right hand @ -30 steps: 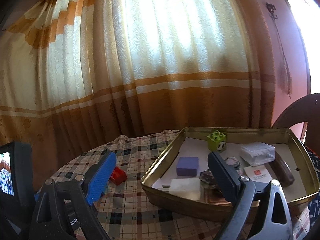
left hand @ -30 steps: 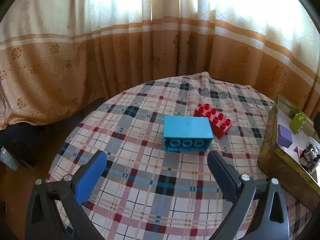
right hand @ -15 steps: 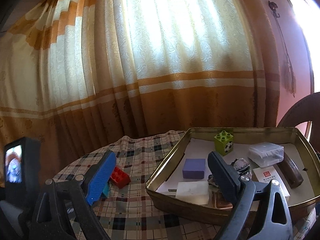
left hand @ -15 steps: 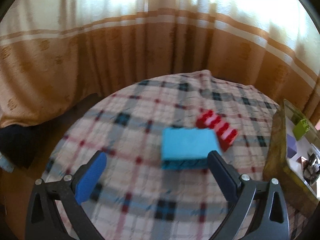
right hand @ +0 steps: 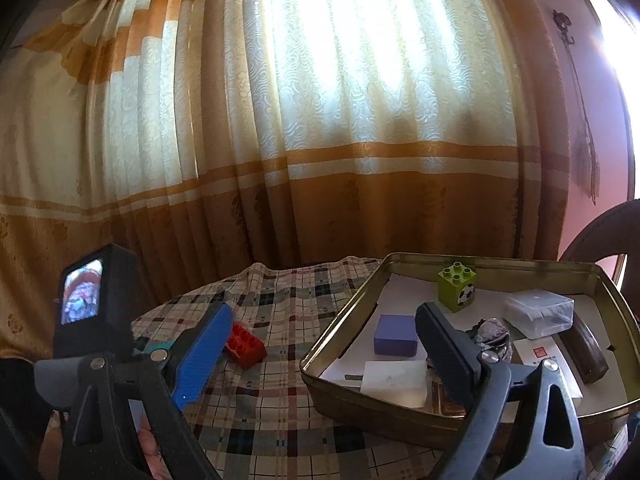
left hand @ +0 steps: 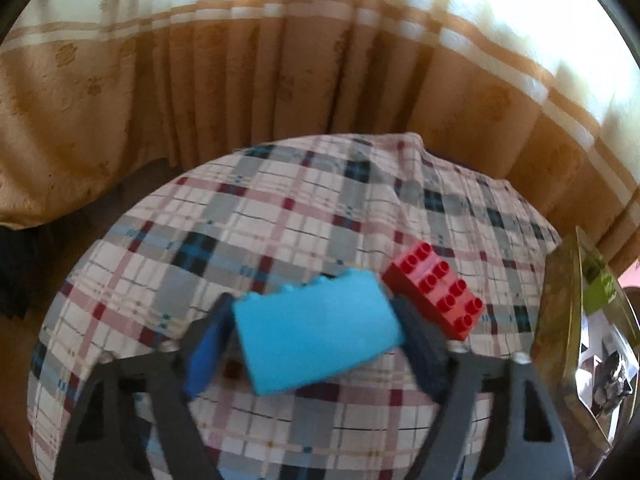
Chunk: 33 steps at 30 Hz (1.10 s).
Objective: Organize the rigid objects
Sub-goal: 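Grasp the blue brick with the left tool while the right tool grasps the red brick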
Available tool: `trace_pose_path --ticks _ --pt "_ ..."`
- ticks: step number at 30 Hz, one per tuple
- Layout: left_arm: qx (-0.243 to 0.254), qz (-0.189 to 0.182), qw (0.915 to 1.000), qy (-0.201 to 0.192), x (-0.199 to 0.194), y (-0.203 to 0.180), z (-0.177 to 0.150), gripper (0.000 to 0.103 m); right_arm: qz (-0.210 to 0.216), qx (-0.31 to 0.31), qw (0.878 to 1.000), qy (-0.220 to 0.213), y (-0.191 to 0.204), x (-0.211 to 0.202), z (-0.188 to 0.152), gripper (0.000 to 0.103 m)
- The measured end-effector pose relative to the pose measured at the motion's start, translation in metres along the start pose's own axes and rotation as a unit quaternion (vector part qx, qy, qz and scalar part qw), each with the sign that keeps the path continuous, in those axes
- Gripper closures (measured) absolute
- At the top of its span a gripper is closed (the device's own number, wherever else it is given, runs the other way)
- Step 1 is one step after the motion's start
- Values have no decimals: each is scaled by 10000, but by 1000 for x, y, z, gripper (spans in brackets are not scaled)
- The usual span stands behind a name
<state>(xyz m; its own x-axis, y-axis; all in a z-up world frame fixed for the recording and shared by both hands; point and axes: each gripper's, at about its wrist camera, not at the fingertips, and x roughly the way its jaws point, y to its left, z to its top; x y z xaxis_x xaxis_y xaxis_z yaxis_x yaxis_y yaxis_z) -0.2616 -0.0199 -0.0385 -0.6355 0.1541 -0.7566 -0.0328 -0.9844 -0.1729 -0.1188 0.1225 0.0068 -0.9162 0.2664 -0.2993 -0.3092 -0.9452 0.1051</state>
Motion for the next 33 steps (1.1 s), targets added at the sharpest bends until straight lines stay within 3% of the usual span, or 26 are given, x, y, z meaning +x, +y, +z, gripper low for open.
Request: trace_pose_path --ticks 5,10,13,17,22,28,29,32,33 --pt "-347 -283 9989 -132 -5 15 0 28 -25 -285 9996 56 11 2 -1 8" --pt "-860 -45 9952 -472 -14 43 4 28 76 -497 9985 215 25 15 0 9" --pt "-932 329 9933 -607 -20 50 4 28 207 -552 9977 347 37 35 5 9" --pt "-1129 381 9909 -631 -21 63 4 28 420 -1014 9922 599 64 69 9 11" --pt "-1168 460 9901 -622 -18 64 3 28 784 -1595 9736 1434 91 119 4 39" --pt "-1119 524 9905 -598 -19 63 3 28 1100 -1340 9507 2571 85 163 -8 40" --pt "-1107 537 9907 -582 -19 63 3 28 1156 -1313 9402 2923 84 174 -15 37" --pt "-1092 557 9908 -577 -19 63 3 28 1162 -1495 9392 2866 89 169 -14 39" --pt "-1087 560 9908 -578 -19 63 3 28 1167 -1478 9397 2856 89 167 -12 44"
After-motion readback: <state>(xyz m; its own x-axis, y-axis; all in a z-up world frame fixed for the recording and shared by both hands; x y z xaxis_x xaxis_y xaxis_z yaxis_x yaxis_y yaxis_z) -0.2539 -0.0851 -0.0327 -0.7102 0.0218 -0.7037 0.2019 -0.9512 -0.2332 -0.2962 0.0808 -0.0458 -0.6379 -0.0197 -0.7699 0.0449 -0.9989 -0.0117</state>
